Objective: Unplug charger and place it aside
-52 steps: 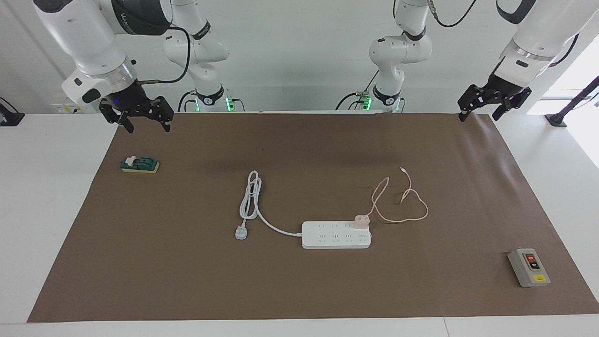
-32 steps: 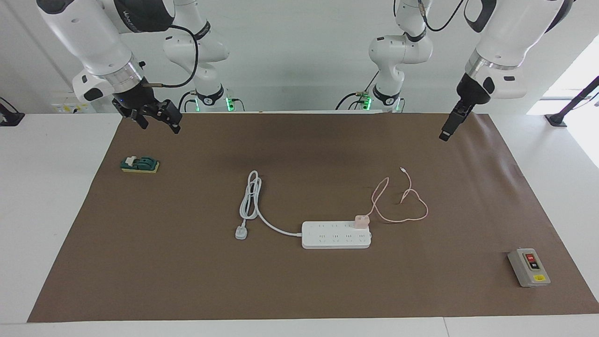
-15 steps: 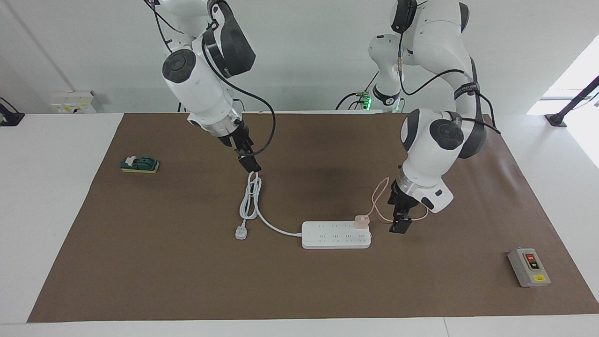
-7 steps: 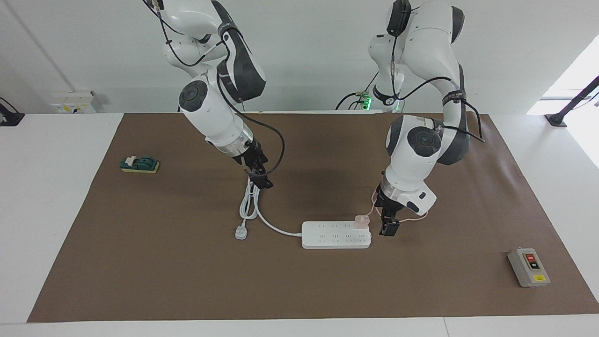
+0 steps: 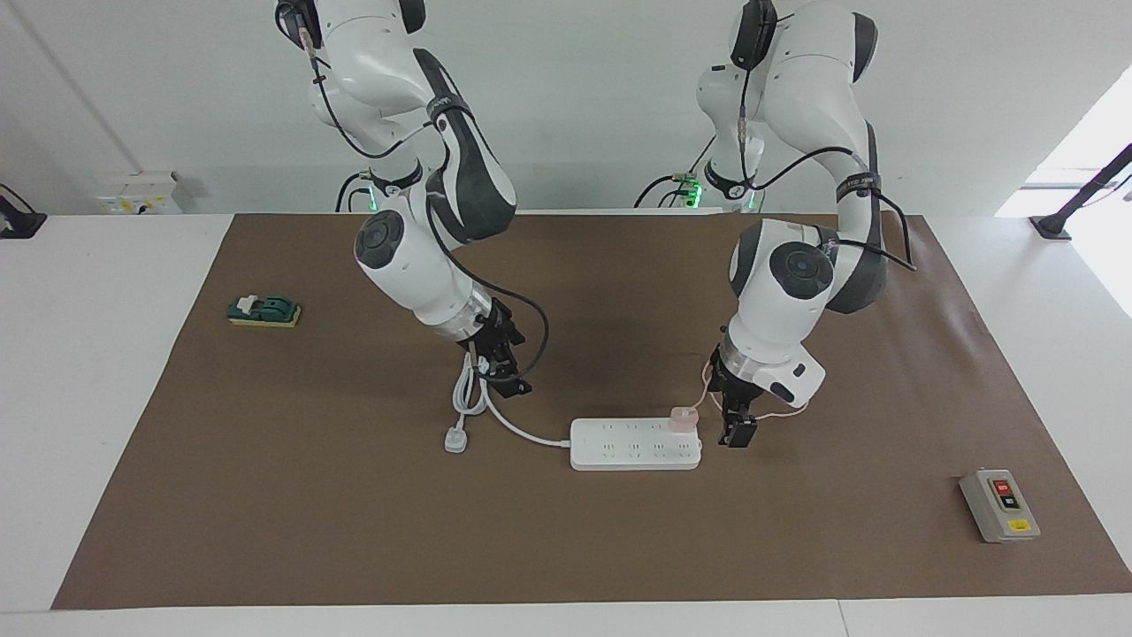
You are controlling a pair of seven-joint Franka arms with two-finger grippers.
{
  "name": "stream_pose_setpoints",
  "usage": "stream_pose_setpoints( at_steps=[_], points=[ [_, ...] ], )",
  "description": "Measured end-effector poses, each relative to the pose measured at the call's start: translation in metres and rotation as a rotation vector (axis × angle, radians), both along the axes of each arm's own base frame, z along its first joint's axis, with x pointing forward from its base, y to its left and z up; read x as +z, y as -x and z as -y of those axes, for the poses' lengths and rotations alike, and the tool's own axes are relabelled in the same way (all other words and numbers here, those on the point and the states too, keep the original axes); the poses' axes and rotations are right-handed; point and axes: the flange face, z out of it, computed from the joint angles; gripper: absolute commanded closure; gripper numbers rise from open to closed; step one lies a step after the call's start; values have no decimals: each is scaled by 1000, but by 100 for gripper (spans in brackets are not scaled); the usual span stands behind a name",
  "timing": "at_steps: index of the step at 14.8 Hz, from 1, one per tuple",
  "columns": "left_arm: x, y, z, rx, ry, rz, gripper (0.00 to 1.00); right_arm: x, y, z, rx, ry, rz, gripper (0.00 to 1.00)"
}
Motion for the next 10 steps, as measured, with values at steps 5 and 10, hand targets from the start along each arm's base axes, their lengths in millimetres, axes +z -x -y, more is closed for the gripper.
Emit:
stream_pose_setpoints(
  at_steps=[5,10],
  points=[
    [1,0,1,-2,1,2,0,3,-25,12,24,-8,-31,0],
    [0,4,12,-16,1,-1,0,0,-24,7,33,-28,-42,0]
  ],
)
